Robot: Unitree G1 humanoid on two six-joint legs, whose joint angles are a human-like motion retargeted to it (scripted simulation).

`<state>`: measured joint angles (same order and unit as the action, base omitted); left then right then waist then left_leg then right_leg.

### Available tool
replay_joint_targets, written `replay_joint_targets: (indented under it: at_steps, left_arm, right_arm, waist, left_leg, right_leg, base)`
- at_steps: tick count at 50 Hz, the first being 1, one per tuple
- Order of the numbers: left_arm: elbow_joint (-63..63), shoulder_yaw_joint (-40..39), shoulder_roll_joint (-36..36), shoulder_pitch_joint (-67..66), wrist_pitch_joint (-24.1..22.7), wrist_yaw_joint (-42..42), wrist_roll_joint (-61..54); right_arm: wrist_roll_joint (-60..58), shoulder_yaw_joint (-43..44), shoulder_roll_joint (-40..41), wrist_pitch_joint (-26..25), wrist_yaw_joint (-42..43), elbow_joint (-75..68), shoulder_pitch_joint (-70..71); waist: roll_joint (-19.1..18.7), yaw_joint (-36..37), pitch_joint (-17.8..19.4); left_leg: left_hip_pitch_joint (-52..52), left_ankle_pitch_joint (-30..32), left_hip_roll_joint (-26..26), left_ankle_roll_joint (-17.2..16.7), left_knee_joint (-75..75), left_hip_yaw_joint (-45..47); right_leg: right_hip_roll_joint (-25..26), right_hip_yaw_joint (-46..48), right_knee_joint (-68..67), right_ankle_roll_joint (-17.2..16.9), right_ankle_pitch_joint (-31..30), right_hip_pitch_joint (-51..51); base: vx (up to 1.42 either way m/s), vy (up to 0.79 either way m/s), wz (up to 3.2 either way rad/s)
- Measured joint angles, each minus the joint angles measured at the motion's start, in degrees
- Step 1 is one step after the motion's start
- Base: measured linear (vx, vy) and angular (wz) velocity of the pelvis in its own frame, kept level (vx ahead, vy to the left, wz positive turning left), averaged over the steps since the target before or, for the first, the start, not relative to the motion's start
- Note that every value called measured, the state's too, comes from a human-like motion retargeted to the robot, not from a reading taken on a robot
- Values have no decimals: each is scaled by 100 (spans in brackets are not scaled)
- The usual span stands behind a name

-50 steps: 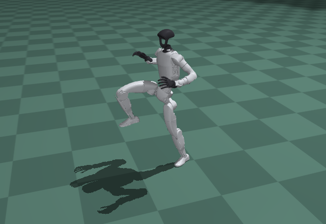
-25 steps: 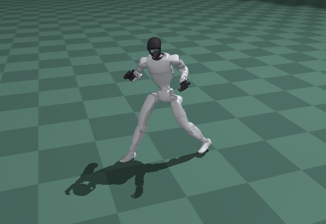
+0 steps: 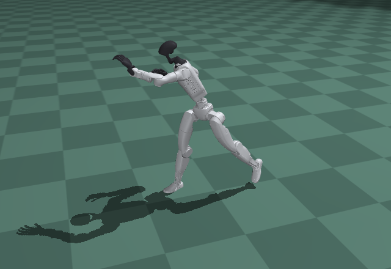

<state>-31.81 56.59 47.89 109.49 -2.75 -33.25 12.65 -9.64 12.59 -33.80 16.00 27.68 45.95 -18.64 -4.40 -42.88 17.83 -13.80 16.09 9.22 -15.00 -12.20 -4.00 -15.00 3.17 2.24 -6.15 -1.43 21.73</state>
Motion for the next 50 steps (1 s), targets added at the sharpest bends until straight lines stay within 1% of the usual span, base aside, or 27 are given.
replay_joint_targets:
  at_steps: [2, 4, 5, 6, 8, 10, 12, 13, 14, 15, 17, 18, 20, 22, 24, 26, 29, 32, 33, 35, 37, 38, 39, 40, 44, 47, 50]
  left_arm:
    - [1755, -1486, -139, -1528, -461, 176, -712]
    - [3317, -2892, -612, -3400, -943, 754, -1623]
    - [3975, -3436, -957, -4300, -1143, 990, -2111]
    - [4499, -3727, -1307, -5172, -1240, 1136, -2472]
    - [5334, -3973, -1900, -6824, -1359, 1305, -2974]
    - [5797, -3758, -2195, -8255, -1485, 1380, -3354]
    - [5974, -3443, -2115, -9370, -1585, 1739, -4153]
    - [5974, -3338, -1886, -9824, -1631, 1968, -4537]
    - [5942, -3333, -1627, -10260, -1618, 2189, -4876]
    - [5894, -3378, -1351, -10686, -1574, 2405, -5194]
    - [5745, -3828, -1036, -11595, -1357, 2672, -5647]
    - [5696, -4142, -1020, -12069, -1233, 2741, -5923]
    - [5694, -4715, -1164, -12712, -1354, 2734, -6309]
    - [5861, -5102, -1468, -12989, -1255, 2783, -6834]
    - [6012, -5236, -1746, -12652, -1167, 2888, -7260]
    - [6080, -5169, -2045, -11982, -1130, 2933, -7627]
    - [6029, -4667, -2558, -10789, -1285, 2801, -8276]
    - [6108, -4032, -3007, -9938, -1459, 2875, -8925]
    - [6221, -3891, -3145, -9763, -1478, 2989, -9365]
    - [6429, -3841, -3226, -9622, -1129, 3377, -9368]
    - [6686, -3966, -3315, -9581, -1253, 3501, -9347]
    - [6829, -4029, -3398, -9593, -1078, 3697, -9493]
    - [6932, -4130, -3407, -9638, -1011, 3795, -9505]
    - [7014, -4250, -3379, -9699, -997, 3845, -9450]
    - [7109, -4500, -2810, -9862, -1017, 3902, -8992]
    - [7045, -4427, -2278, -9804, -1104, 3806, -8317]
    - [7014, -4187, -1922, -9651, -1191, 3722, -7515]
  right_arm:
    - [-510, -280, -10, -168, -17, -163, 1196]
    - [-953, -682, -196, -385, 8, -693, 2825]
    - [-1142, -888, -388, -568, 6, -1085, 3741]
    - [-1207, -1297, -739, -830, 39, -1796, 4801]
    - [-1149, -2490, -1521, -1379, 197, -3713, 7057]
    - [-853, -4387, -2216, -1920, 425, -6468, 9450]
    - [-32, -6664, -2425, -2298, -80, -9388, 11524]
    - [440, -7320, -2360, -2344, -325, -10749, 12186]
    - [957, -7538, -2361, -2383, -388, -11664, 12662]
    - [1495, -7537, -2394, -2419, -360, -12356, 13046]
    - [2433, -6773, -2780, -2264, 212, -11712, 13276]
    - [2913, -6123, -2942, -2049, 496, -10814, 12998]
    - [3952, -4649, -2898, -1045, 1087, -8968, 12073]
    - [4412, -3566, -2657, -305, 1192, -6900, 10443]
    - [4782, -2572, -2336, 375, 967, -5240, 8971]
    - [5218, -1592, -1912, 829, 492, -4033, 7721]
    - [5883, -407, -976, 1208, -144, -2934, 6243]
    - [6268, 159, -34, 1498, -413, -2528, 5134]
    - [6253, 279, 165, 1534, -445, -2526, 4799]
    - [6097, 544, 313, 1389, -664, -2606, 4171]
    - [5849, 798, 179, 1294, -799, -2649, 3672]
    - [5733, 957, 88, 1187, -916, -2620, 3457]
    - [5595, 1090, -47, 1094, -1020, -2564, 3257]
    - [5445, 1210, -204, 1010, -1118, -2494, 3065]
    - [4640, 1843, -1384, 658, -1405, -2349, 2441]
    - [3767, 2177, -2680, 253, -1570, -2447, 1882]
    - [2587, 2323, -4293, -188, -1657, -2818, 1310]
  waist:
    - [13, 272, -89]
    - [-46, 633, -216]
    - [-90, 875, -259]
    - [-148, 1203, -283]
    - [-246, 1995, -326]
    - [-289, 3018, -370]
    - [-335, 4089, -392]
    - [-316, 4563, -392]
    - [-304, 4923, -370]
    - [-295, 5226, -338]
    - [-345, 5366, -225]
    - [-380, 5268, -216]
    - [-397, 4957, 53]
    - [-269, 4621, 66]
    - [-105, 4474, 255]
    - [82, 4385, 464]
    - [382, 4192, 648]
    - [588, 3949, 627]
    - [619, 3928, 593]
    - [613, 3987, 573]
    - [719, 4088, 566]
    - [782, 4202, 554]
    - [853, 4348, 510]
    - [929, 4511, 450]
    - [1325, 5294, 313]
    - [1712, 5902, 194]
    - [2183, 6539, 123]
  left_leg:
    - [-43, 311, -229, 0, 7, -111]
    - [-16, 568, -342, 0, -46, -234]
    - [13, 669, -384, 0, -99, -297]
    - [67, 726, -407, 0, -211, -347]
    - [184, 801, -446, 0, -469, -426]
    - [286, 840, -483, 0, -695, -494]
    - [372, 866, -521, 0, -803, -600]
    - [404, 874, -566, 0, -829, -663]
    - [433, 879, -615, 0, -841, -756]
    - [460, 882, -666, 0, -846, -864]
    - [503, 831, -723, 0, -791, -1111]
    - [558, 765, -701, 0, -757, -1234]
    - [498, 640, -669, 0, -641, -1172]
    - [600, 501, -536, 0, -520, -1076]
    - [663, 387, -412, 0, -444, -785]
    - [747, 247, -253, 0, -400, -390]
    - [1023, -70, 129, 0, -405, 407]
    - [1468, -443, 790, 0, -585, 1596]
    - [1609, -601, 1114, 0, -717, 2108]
    - [1773, -1009, 1894, 0, -1117, 3282]
    - [1932, -1492, 2312, 213, -1460, 4356]
    - [2037, -1724, 2424, 312, -1563, 4689]
    - [2149, -1904, 2468, 385, -1581, 4796]
    - [2264, -2057, 2477, 445, -1555, 4790]
    - [2887, -2266, 2198, 592, -1354, 3641]
    - [3358, -2291, 1757, 804, -1144, 2801]
    - [3746, -2225, 1135, 979, -756, 1964]
  right_leg:
    - [-238, -29, -201, -20, 178, -82]
    - [-409, 24, -387, 39, 355, -171]
    - [-487, 64, -463, 65, 425, -223]
    - [-527, 92, -504, 99, 457, -271]
    - [-557, 90, -544, 160, 473, -336]
    - [-511, -16, -515, 184, 425, -327]
    - [-433, -139, -394, 134, 320, -271]
    - [-435, -174, -324, 68, 264, -259]
    - [-465, -167, -256, 9, 213, -271]
    - [-509, -140, -187, -45, 165, -296]
    - [-667, 55, -130, -101, 140, -380]
    - [-742, 225, -95, -107, 148, -430]
    - [-940, 505, -165, -251, 177, -579]
    - [-1060, 872, -152, -257, 191, -649]
    - [-1188, 1157, -269, -257, 214, -689]
    - [-1333, 1445, -490, -219, 267, -698]
    - [-1552, 2029, -972, -88, 426, -663]
    - [-1636, 2800, -1526, 82, 647, -648]
    - [-1585, 3058, -1735, 140, 751, -657]
    - [-1370, 3540, -2088, 257, 949, -798]
    - [-1394, 3961, -2263, 232, 960, -976]
    - [-1422, 4136, -2321, 219, 922, -1041]
    - [-1449, 4264, -2374, 216, 874, -1097]
    - [-1477, 4369, -2424, 220, 822, -1149]
    - [-1613, 4458, -2476, 354, 361, -1535]
    - [-1729, 3995, -2499, 486, -27, -1826]
    - [-1794, 3340, -2543, 470, -334, -2095]
  base:
    - [18, 16, 31]
    - [16, 12, 62]
    - [12, 6, 63]
    - [8, 2, 52]
    - [1, -7, 16]
    - [-7, -19, -33]
    - [-10, -22, -50]
    - [-9, -14, -25]
    - [-7, -8, 0]
    - [-6, -2, 39]
    - [-3, 4, 94]
    - [-2, 10, 133]
    - [-5, 14, 139]
    - [-11, 5, 146]
    - [-23, -1, 135]
    - [-32, -5, 147]
    - [-33, -8, 194]
    - [-25, -9, 224]
    - [-15, -9, 194]
    - [-7, -4, 169]
    - [-6, 15, 180]
    - [-4, 26, 177]
    - [-1, 29, 166]
    - [1, 31, 165]
    - [8, 32, 187]
    - [20, 30, 255]
    - [29, 25, 296]
